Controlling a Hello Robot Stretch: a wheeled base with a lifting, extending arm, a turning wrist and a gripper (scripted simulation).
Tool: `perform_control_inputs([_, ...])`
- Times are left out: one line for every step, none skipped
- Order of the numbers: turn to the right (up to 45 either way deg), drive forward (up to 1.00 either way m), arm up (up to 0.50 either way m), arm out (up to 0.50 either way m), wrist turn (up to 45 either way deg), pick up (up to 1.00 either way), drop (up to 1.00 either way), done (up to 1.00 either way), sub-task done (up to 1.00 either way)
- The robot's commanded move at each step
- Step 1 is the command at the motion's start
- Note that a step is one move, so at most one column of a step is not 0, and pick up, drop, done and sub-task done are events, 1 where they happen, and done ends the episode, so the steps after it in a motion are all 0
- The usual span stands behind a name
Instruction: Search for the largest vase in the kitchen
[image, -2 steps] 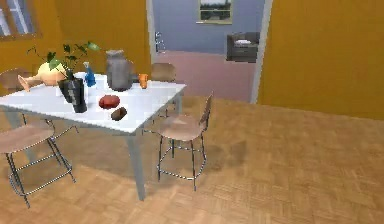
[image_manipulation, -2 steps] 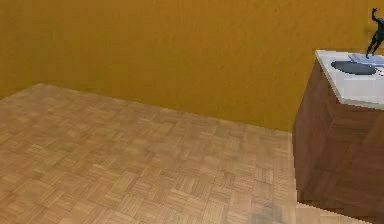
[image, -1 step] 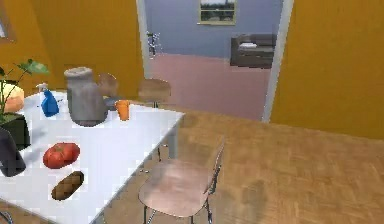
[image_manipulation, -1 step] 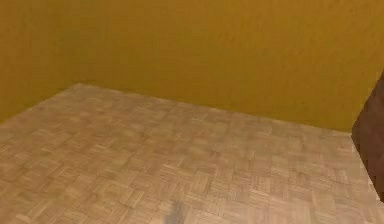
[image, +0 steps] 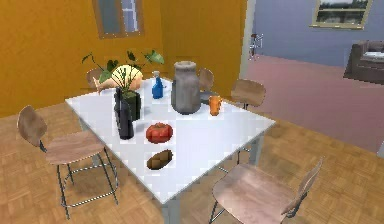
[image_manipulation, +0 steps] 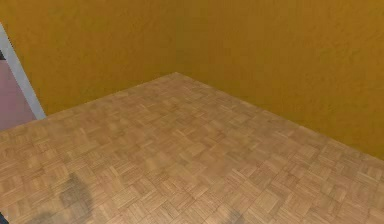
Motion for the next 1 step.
perform_control_inputs([0.0,0.00,0.00,0.00,0.0,0.00,0.00,1.00,0.00])
